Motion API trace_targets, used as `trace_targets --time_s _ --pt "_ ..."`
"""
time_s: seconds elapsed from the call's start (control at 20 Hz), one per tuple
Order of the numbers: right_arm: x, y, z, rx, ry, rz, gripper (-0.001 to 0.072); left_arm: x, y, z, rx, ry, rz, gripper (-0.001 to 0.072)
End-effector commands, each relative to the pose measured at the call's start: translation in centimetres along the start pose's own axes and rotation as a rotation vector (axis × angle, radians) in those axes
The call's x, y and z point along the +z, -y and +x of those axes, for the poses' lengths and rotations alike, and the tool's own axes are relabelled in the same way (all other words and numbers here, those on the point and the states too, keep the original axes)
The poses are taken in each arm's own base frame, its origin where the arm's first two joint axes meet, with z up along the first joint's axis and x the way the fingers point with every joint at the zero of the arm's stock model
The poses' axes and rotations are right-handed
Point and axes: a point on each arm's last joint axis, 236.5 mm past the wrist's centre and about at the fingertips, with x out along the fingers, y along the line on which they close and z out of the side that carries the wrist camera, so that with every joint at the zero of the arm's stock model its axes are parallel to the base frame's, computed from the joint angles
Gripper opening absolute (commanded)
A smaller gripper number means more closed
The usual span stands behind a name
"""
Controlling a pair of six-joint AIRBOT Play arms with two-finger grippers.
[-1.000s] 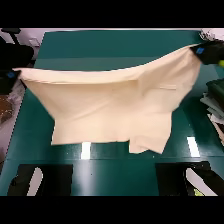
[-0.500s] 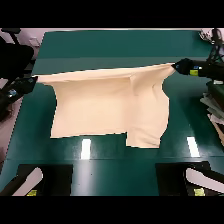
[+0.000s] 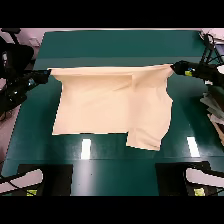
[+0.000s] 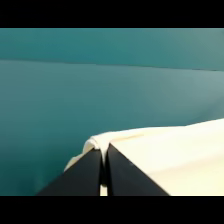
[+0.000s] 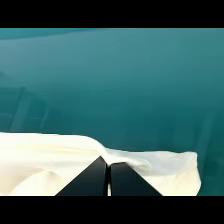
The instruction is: Fold the shirts.
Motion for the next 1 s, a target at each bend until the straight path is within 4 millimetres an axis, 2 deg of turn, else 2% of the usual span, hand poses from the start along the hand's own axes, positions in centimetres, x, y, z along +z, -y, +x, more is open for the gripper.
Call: trace_targets --time_s 0.0,0.15,0.25,0.35,0.6,0.95 --pt "0.5 1.0 0.0 -0.028 0.024 -0.018 0.0019 0.6 -0.9 1.2 0.056 -0.010 0.048 0.0024" --pt "-1.6 -0.3 -0.1 0.033 -0.068 -0.030 0.0017 -3.4 -0.1 0.8 0.022 -0.182 0.028 0.0024" --pt "-3.4 0.1 -0.3 0.019 -0.142 -0.032 0.0017 -6.5 0.4 0.0 -0.003 -0.318 0.040 0.0024" --pt "-5.5 1.1 -0.4 -0.011 -0.208 -0.026 0.0017 -8.8 0.2 -0.9 0.003 -0.423 0.052 0.0024" --pt "-11.2 3.0 -0.4 -0.052 -0.279 0.040 0.0017 -11.4 -0.6 -2.1 0.039 -0.537 0.030 0.0024" --pt "-14.7 3.4 -0.3 -0.058 -0.340 0.075 0.0017 -15.1 -0.5 -3.4 0.040 -0.614 -0.012 0.0024"
